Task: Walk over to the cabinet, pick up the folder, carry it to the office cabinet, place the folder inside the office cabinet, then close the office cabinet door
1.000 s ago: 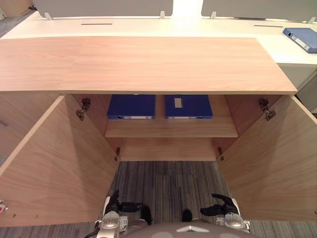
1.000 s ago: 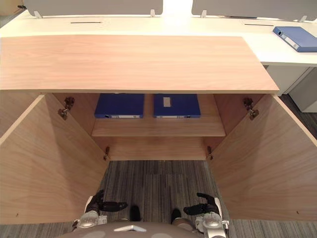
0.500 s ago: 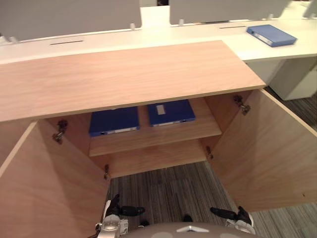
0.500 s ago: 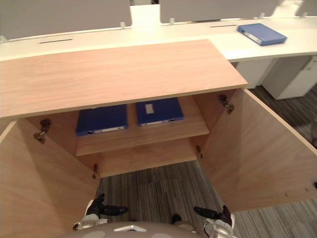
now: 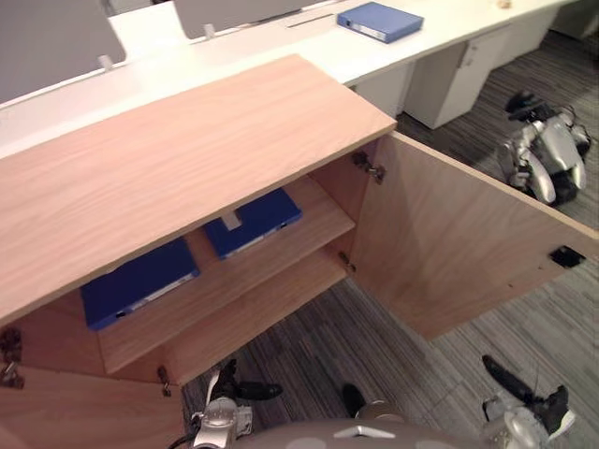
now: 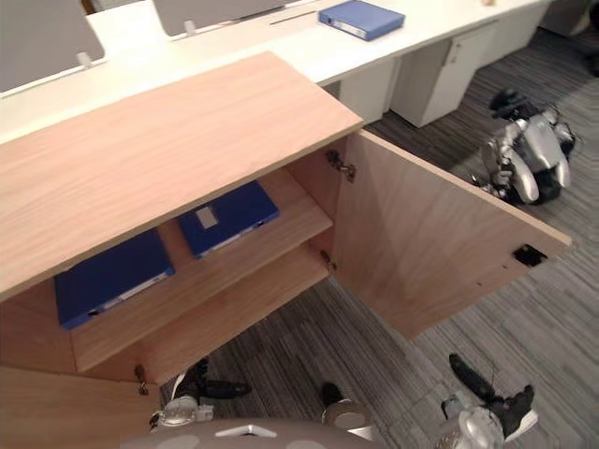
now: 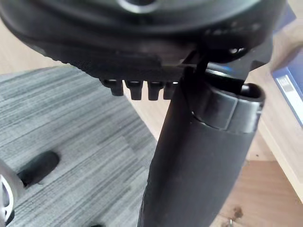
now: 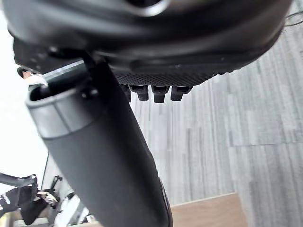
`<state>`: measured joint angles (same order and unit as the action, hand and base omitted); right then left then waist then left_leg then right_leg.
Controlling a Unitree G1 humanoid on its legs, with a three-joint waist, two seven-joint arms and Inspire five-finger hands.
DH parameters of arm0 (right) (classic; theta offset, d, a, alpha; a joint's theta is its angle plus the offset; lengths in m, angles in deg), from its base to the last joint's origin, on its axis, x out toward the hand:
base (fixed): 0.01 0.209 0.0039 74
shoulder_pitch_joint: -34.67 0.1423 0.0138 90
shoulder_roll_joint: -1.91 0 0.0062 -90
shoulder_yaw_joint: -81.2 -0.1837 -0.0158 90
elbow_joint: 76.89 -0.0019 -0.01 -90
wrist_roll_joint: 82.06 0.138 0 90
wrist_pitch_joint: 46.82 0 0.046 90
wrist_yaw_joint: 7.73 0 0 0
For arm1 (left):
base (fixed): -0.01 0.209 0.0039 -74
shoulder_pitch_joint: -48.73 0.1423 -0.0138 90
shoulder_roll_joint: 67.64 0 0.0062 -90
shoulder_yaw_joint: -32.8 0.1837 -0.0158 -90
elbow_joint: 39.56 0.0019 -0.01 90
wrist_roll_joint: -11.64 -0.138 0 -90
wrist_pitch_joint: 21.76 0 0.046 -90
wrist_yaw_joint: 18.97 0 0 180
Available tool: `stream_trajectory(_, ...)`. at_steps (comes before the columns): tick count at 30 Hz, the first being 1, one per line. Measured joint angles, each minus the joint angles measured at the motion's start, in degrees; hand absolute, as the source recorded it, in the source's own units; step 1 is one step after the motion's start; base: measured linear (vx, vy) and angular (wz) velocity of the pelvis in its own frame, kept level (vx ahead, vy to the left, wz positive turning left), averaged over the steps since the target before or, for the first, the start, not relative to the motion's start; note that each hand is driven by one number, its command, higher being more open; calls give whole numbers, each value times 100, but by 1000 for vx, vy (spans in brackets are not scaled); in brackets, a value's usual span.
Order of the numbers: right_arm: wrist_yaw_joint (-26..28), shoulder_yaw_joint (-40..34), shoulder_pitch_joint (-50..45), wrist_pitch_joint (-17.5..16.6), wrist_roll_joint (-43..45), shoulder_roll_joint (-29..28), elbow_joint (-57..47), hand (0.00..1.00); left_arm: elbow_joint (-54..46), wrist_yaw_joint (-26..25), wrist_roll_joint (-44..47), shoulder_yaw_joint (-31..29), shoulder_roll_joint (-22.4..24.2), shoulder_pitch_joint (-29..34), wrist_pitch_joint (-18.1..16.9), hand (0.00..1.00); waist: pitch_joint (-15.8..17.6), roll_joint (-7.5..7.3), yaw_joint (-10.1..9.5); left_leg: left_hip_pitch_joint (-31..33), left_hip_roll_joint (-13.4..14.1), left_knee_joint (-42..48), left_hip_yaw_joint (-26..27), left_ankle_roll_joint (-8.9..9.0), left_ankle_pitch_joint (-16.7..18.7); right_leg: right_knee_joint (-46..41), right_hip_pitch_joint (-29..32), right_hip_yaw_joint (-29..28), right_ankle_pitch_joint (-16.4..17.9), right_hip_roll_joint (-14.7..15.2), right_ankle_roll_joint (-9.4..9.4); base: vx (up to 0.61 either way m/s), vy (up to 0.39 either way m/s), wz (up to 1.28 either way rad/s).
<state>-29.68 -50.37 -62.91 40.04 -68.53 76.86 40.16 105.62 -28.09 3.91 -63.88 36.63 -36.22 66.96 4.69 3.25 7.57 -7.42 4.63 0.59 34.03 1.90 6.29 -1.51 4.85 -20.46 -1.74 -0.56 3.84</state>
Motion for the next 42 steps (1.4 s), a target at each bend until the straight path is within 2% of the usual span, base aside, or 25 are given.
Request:
stream_trajectory(3, 13, 60, 337, 0, -16, 289, -21, 100, -1, 53, -100, 44, -1, -4, -54, 100, 73, 48, 67, 6, 34, 94, 138, 39, 62, -61, 81, -167, -12, -64, 19, -30, -34, -34)
stream_trajectory(7, 216, 770, 850, 0, -348, 1239, -18, 100, -1, 126, -193, 325, -59, -29, -85, 100, 223, 207, 89, 170, 7, 163, 211, 39, 94, 66, 312, -488, -193, -89, 101, -48, -20, -41)
stream_trajectory(12, 604, 1714, 1437, -14, -699, 2293, 51, 100, -3, 227, -198, 764, -187, -84, -214, 100, 397, 285, 109, 352, 17, 225, 325, 37, 93, 403, 427, -646, -417, -60, 169, -48, -29, -21)
stream_trajectory(15, 799, 2115, 1728, -18, -727, 2714, 222, 100, -4, 273, -199, 852, -198, -106, -265, 100, 445, 355, 111, 413, 38, 237, 303, 37, 93, 527, 437, -626, -511, -46, 130, 5, -14, -2)
stream_trajectory(19, 962, 2431, 1932, -20, -786, 2943, 308, 100, -4, 318, -201, 995, -295, -114, -328, 100, 449, 410, 110, 527, 85, 250, 241, 37, 93, 548, 494, -550, -588, -77, 127, 45, -29, 3)
stream_trajectory(21, 1066, 2594, 1944, -26, -812, 3111, 325, 100, -30, 333, -201, 1057, -296, -177, -344, 100, 477, 460, 117, 601, 108, 274, 101, 37, 93, 526, 514, -337, -606, -77, 115, 48, -37, 20)
stream_trajectory(28, 1121, 2812, 1991, -31, -921, 3277, 424, 100, -183, 334, -221, 1153, -294, -162, -425, 100, 477, 499, 126, 689, 25, 340, -218, 12, 77, 496, 509, -99, -606, 43, 115, -22, -5, 17)
stream_trajectory(33, 1051, 2799, 1865, -20, -951, 3194, 226, 100, -160, 336, -417, 1227, -287, -91, -422, 100, 477, 499, 183, 711, -51, 340, -383, -51, 36, 690, 443, 142, -624, 186, 102, -64, 7, 14)
stream_trajectory(36, 935, 2578, 1468, -4, -958, 2820, -325, 100, -119, 330, -423, 1194, -288, -83, -379, 100, 477, 498, 215, 713, -26, 340, -493, -61, 18, 724, 390, 293, -685, 185, 90, 3, -17, 14)
stream_trajectory(40, 807, 2483, 741, 3, -1024, 2000, -1417, 100, -93, 321, -486, 1172, -287, -114, -313, 100, 454, 481, 228, 691, 45, 321, -492, -53, 13, 696, 364, 356, -766, 94, 52, 53, -35, -7)
stream_trajectory(42, 810, 2569, 204, 1, -1176, 1626, -1980, 100, -88, 316, -543, 1171, -286, -146, -306, 100, 408, 423, 235, 642, 76, 320, -508, -41, 8, 696, 303, 412, -768, 62, 50, 0, 0, 0)
